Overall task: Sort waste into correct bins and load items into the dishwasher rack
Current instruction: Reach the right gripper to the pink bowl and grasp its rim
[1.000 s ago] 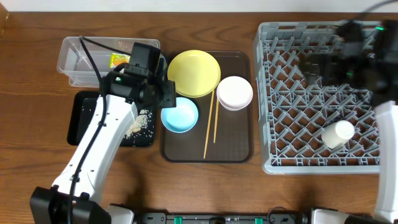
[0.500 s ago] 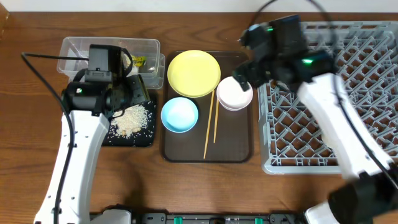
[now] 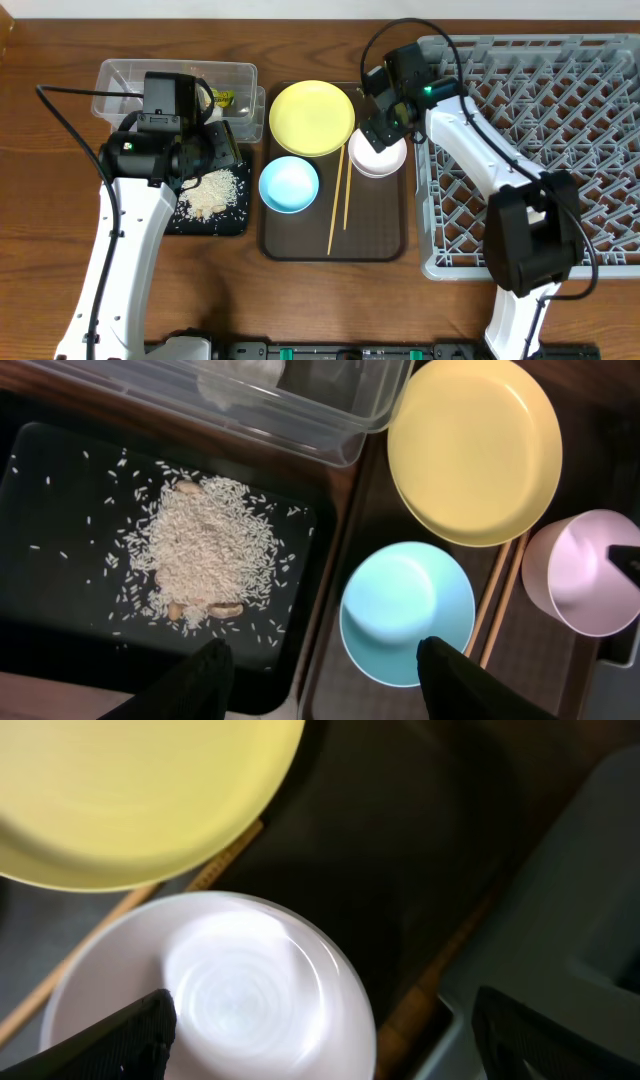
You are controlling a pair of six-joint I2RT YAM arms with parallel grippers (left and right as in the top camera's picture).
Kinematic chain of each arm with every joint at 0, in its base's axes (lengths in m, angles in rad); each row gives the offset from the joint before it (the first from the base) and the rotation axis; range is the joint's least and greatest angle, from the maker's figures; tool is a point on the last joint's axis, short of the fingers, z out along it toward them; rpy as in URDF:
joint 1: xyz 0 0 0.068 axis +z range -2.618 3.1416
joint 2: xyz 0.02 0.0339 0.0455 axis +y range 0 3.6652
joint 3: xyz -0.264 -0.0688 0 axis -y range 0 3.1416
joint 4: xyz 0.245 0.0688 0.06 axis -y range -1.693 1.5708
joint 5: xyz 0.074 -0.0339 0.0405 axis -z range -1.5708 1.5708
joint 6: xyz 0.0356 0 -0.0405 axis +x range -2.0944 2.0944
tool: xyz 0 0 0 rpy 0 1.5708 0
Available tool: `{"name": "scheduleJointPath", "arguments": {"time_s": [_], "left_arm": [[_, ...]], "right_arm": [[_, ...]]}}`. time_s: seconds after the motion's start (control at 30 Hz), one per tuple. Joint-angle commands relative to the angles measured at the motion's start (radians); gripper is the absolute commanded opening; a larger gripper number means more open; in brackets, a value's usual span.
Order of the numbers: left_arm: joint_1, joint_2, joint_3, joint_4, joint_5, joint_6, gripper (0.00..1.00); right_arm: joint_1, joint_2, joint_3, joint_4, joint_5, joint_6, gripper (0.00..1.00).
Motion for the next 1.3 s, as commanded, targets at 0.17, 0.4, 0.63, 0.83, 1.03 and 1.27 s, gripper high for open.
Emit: {"name": "scheduleJointPath", "arguments": {"time_s": [0.17,0.4,0.63,0.83,1.03,1.27], "left_arm": [[0.004,-0.001,0.007,-0.004,-0.011,-0.009,0.63],[0.004,-0.001,0.007,-0.004,-0.011,-0.009,0.63],[0.004,-0.001,0.007,-0.004,-0.012,-0.009,0.63],[0.004,-0.001,0.007,-0.004,-0.012,-0.009,0.63],[0.004,-0.001,0.007,-0.004,-0.011,-0.009,0.63],[0.004,-0.001,0.007,-0.004,-0.011,-0.009,0.63]], "right_arm": [[0.038,0.068,0.003,-0.061,0.006,-0.093,0.93],[0.083,0.072,0.003,-0.125,-0.013,-0.14,0.85],[0.087,0.072,0.003,-0.137,-0.012,-0.083,0.47],[0.082,0.072,0.003,-0.135,-0.009,-0.08,0.24],[0.073,0.072,0.003,-0.135,0.008,-0.081,0.06],[0.067,0.072,0.003,-0.134,0.034,-0.08,0.01]]}}
